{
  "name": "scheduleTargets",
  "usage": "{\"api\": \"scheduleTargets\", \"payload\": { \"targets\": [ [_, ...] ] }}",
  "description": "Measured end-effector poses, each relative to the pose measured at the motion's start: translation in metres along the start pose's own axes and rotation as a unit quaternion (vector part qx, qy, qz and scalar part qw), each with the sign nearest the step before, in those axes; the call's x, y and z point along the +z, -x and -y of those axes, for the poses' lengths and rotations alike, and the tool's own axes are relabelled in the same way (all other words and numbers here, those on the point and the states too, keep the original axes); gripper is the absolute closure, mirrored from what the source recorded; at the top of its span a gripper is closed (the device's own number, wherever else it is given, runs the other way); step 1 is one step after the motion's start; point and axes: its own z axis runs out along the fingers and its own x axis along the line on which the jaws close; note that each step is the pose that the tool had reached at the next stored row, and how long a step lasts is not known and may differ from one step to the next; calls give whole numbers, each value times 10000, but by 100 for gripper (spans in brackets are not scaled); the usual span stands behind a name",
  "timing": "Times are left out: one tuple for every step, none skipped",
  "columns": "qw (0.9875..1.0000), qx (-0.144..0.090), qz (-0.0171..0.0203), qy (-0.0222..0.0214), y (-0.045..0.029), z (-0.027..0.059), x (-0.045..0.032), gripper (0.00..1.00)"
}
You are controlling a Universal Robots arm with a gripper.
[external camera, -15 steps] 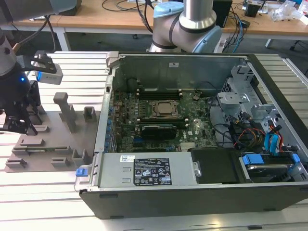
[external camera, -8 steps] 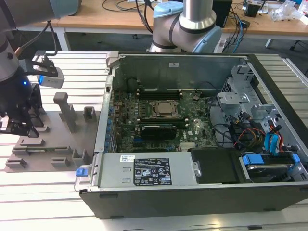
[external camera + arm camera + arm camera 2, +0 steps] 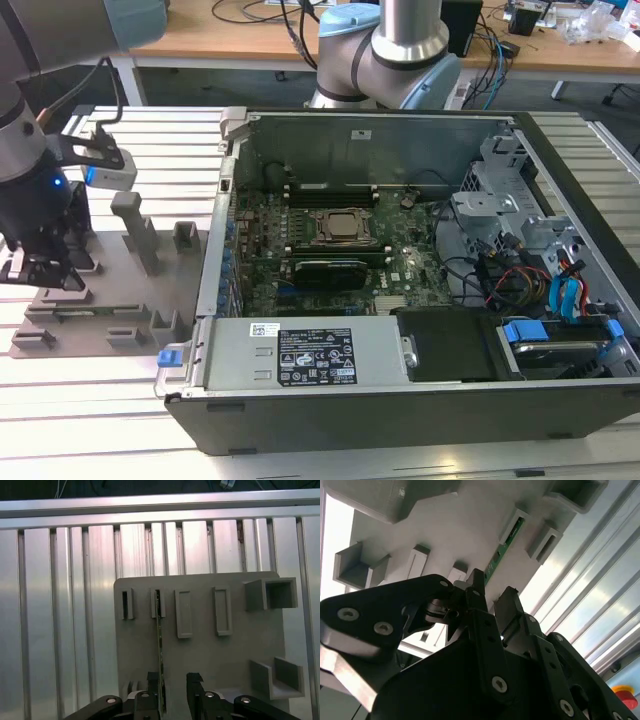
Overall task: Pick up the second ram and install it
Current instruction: 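Pick up the second ram and move it above second insertion slot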
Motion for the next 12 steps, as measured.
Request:
{"api": "scheduleTargets", "payload": {
  "targets": [
    [10000,0,0,0,0,0,9,64],
    [10000,0,0,0,0,1,17,64],
    [10000,0,0,0,-1,1,27,64],
    [10000,0,0,0,-1,2,38,64],
    [10000,0,0,0,-2,3,59,64],
    [10000,1,-1,1,-10,3,90,64],
    [10000,0,0,0,-29,7,128,64],
    [10000,1,1,-1,-34,8,147,64],
    [10000,0,0,0,-44,10,182,64],
    [10000,0,0,0,-49,11,206,64],
    [10000,0,0,0,-53,13,230,64],
    [10000,0,-1,0,-55,13,249,64]
  ]
}}
